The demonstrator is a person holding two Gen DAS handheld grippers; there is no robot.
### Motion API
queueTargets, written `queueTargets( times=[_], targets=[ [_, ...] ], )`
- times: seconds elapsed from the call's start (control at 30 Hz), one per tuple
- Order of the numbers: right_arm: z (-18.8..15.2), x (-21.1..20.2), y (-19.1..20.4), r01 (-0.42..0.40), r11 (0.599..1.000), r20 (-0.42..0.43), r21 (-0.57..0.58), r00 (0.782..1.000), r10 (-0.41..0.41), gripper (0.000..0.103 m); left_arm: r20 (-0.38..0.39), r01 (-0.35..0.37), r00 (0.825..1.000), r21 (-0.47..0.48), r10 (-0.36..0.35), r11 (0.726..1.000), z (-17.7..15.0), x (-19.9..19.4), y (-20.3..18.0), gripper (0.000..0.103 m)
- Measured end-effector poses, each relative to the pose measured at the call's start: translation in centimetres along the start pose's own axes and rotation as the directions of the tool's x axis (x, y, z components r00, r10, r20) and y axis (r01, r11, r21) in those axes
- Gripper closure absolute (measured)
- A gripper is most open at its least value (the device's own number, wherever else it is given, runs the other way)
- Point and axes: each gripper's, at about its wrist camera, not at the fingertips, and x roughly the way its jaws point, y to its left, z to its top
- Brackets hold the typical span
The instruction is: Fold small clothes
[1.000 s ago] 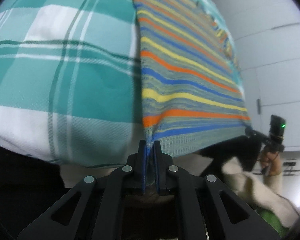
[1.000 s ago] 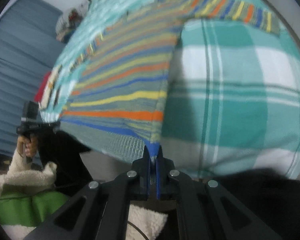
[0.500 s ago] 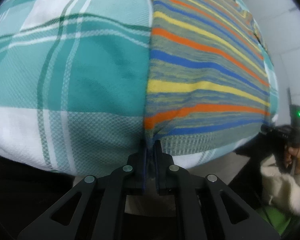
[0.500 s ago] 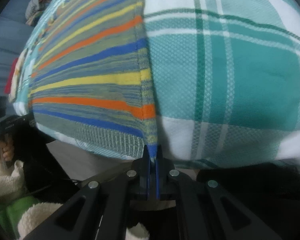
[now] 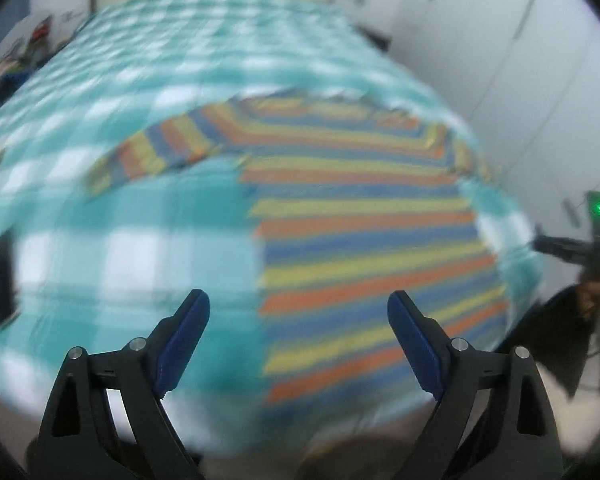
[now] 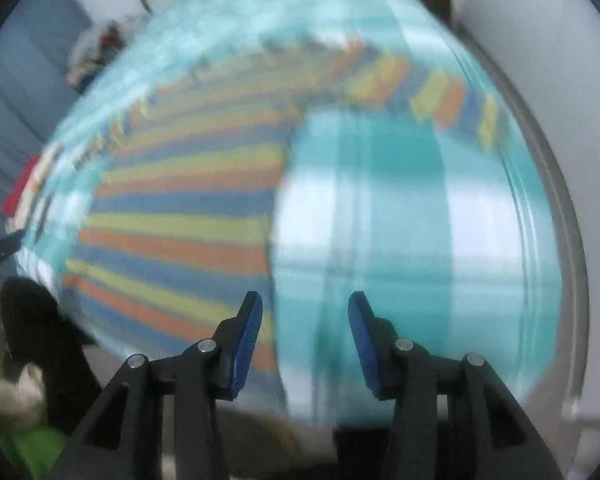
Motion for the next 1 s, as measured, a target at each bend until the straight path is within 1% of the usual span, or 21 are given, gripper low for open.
queueTargets(
  times=[0.07,0.13,0.2,0.23,0.27,0.3,0.33,0.37,0.4,0.43,0.5,0.53,0.57,0.63,0.67,0.73,0.8,0.83,0.87,0.93,1.0],
  targets=[
    [2.4,1.2,1.6,-0.076,0.997,0.068,-0.021,0.995,0.077,0.058,0.038,0.027,0.999,0.002,-0.027,1.000,1.2,2.7,-1.2,0.011],
    [4.0,3.1,3.3,-0.132,0.990,0.097,-0.047,0.986,0.136,0.058,0.056,0.024,0.998,0.004,-0.024,1.000,1.8,5.4,-2.2,0.011],
    [5.0,5.5,5.2,-0.141,0.986,0.107,-0.093,0.983,0.151,0.058,0.076,0.007,0.997,-0.008,-0.006,1.000,1.4,7.9,-2.6,0.011],
    [5.2,7.1,5.9,-0.124,0.985,0.109,-0.119,0.985,0.137,0.058,0.056,0.003,0.998,-0.024,-0.002,1.000,0.9,9.1,-2.3,0.011],
    [5.0,8.1,6.3,-0.113,0.986,0.096,-0.123,0.987,0.125,0.058,0.016,-0.007,1.000,-0.036,0.007,0.999,0.4,10.3,-2.0,0.011],
    [4.7,9.5,6.0,-0.103,0.989,0.055,-0.108,0.992,0.110,0.058,-0.033,-0.025,0.999,-0.046,0.024,0.999,-0.3,11.0,-1.5,0.011],
    [4.3,10.6,5.7,-0.097,0.991,0.023,-0.090,0.995,0.100,0.058,-0.104,-0.057,0.993,-0.058,0.051,0.997,-1.4,11.9,-0.6,0.013],
    [3.4,11.3,5.1,-0.082,0.995,-0.030,-0.060,0.996,0.080,0.058,-0.141,-0.082,0.987,-0.059,0.073,0.995,-2.3,12.2,0.0,0.013],
    [2.6,11.1,4.3,-0.081,0.996,-0.046,-0.050,0.996,0.078,0.058,-0.153,-0.112,0.983,-0.045,0.103,0.993,-3.3,11.8,0.4,0.013],
    [1.9,10.7,4.0,-0.080,0.996,-0.048,-0.048,0.996,0.077,0.058,-0.163,-0.157,0.975,-0.014,0.152,0.988,-4.5,11.2,0.8,0.013],
    [0.6,9.6,3.5,-0.070,0.996,-0.068,-0.053,0.995,0.067,0.058,-0.193,-0.195,0.962,0.022,0.195,0.981,-6.1,10.2,1.0,0.013],
    [-0.3,9.1,3.2,-0.030,0.998,-0.095,-0.056,0.995,0.024,0.057,-0.214,-0.209,0.954,0.037,0.212,0.977,-7.1,9.5,1.1,0.012],
    [-0.9,9.0,3.0,-0.013,0.998,-0.117,-0.056,0.993,0.007,0.057,-0.227,-0.222,0.947,0.055,0.229,0.974,-7.7,8.8,0.9,0.011],
    [-2.0,8.5,2.3,-0.015,0.999,-0.144,-0.042,0.990,0.009,0.057,-0.246,-0.246,0.933,0.102,0.264,0.964,-8.9,7.7,0.6,0.010],
    [-2.7,8.2,1.9,-0.012,0.999,-0.158,-0.036,0.987,0.006,0.057,-0.266,-0.259,0.921,0.129,0.285,0.957,-9.6,7.1,0.4,0.009],
    [-3.5,7.8,1.4,0.001,1.000,-0.187,-0.030,0.982,-0.007,0.057,-0.304,-0.266,0.904,0.151,0.301,0.952,-10.4,6.4,0.3,0.009],
    [-3.9,7.2,1.2,0.009,1.000,-0.220,-0.011,0.976,-0.011,0.057,-0.346,-0.252,0.888,0.182,0.302,0.951,-10.9,5.5,0.0,0.010],
    [-4.1,7.0,1.0,0.014,1.000,-0.228,-0.009,0.974,-0.016,0.057,-0.349,-0.244,0.888,0.199,0.301,0.949,-10.9,5.0,-0.3,0.011],
    [-4.0,6.1,1.2,0.030,0.999,-0.228,-0.015,0.973,-0.032,0.057,-0.330,-0.239,0.894,0.221,0.302,0.946,-10.8,4.0,-0.7,0.011],
    [-3.7,4.7,1.8,0.038,0.998,-0.193,-0.046,0.980,-0.046,0.057,-0.272,-0.232,0.917,0.235,0.293,0.944,-9.9,2.5,-1.4,0.011],
    [-3.2,3.7,2.6,0.029,0.998,-0.168,-0.063,0.985,-0.039,0.057,-0.193,-0.216,0.947,0.215,0.258,0.952,-8.2,0.8,-1.9,0.009]
  ],
)
